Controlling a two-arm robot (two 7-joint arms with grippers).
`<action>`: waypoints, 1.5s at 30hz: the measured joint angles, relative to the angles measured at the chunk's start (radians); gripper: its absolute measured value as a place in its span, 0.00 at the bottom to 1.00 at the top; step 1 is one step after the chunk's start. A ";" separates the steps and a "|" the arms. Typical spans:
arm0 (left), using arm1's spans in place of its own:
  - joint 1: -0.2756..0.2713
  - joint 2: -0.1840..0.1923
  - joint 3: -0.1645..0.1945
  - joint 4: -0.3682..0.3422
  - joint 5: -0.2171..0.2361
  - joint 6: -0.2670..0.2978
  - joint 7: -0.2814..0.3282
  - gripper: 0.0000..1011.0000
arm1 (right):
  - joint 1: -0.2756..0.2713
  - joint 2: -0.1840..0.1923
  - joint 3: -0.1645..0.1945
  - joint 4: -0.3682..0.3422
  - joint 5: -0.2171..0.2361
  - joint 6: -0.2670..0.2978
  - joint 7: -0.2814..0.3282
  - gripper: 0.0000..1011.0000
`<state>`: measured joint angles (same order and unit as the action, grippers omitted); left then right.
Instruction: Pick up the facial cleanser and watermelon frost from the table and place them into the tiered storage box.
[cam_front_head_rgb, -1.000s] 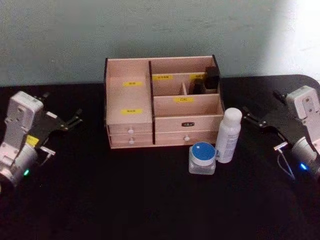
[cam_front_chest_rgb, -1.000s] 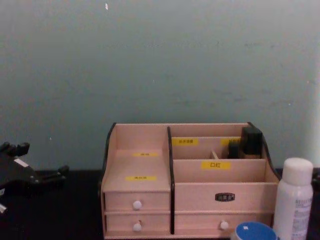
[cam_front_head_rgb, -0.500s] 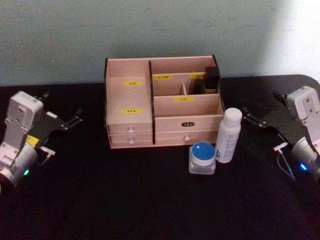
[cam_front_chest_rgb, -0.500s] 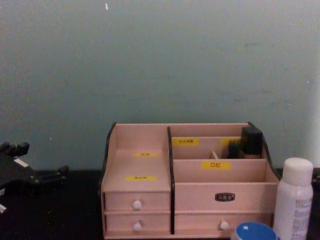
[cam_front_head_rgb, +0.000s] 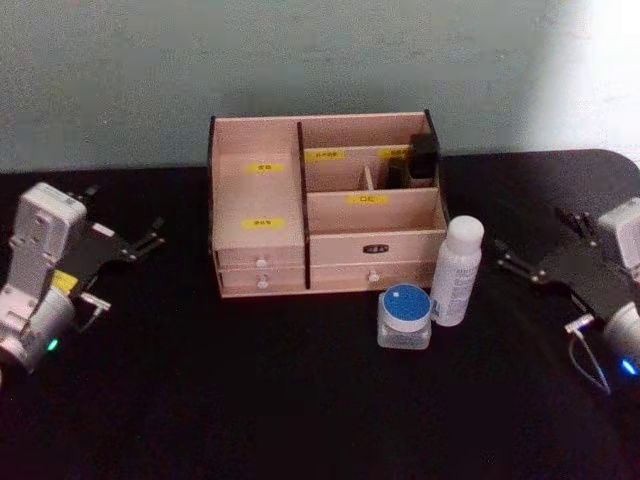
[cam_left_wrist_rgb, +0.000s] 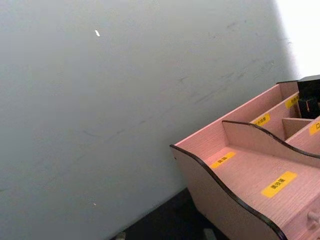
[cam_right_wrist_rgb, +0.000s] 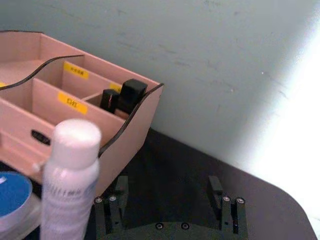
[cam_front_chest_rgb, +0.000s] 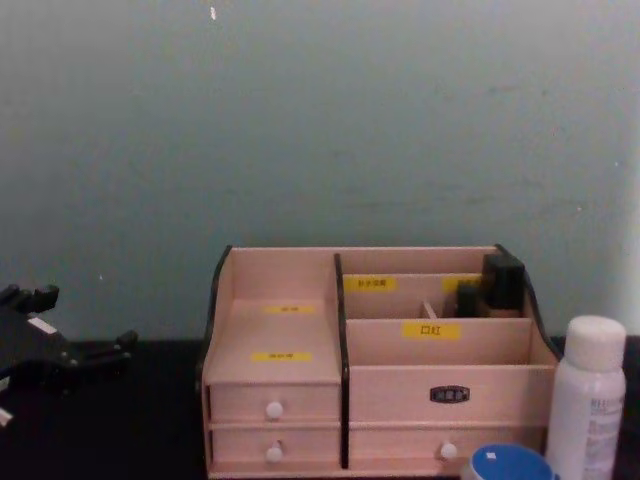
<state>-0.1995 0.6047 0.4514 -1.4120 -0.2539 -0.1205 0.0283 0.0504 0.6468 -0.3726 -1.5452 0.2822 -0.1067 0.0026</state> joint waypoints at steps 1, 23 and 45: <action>0.000 0.000 0.000 0.000 0.000 0.000 0.000 0.99 | 0.000 0.000 0.000 0.000 0.000 0.000 0.000 0.99; 0.000 0.000 0.000 0.000 0.000 0.000 0.000 0.99 | -0.176 0.030 0.066 -0.173 0.153 0.053 0.168 0.99; 0.000 0.000 0.000 0.000 0.000 0.000 0.000 0.99 | -0.021 -0.131 0.030 -0.003 0.095 0.079 0.212 0.99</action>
<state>-0.1996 0.6047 0.4514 -1.4119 -0.2539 -0.1205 0.0283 0.0290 0.5161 -0.3423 -1.5484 0.3769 -0.0276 0.2144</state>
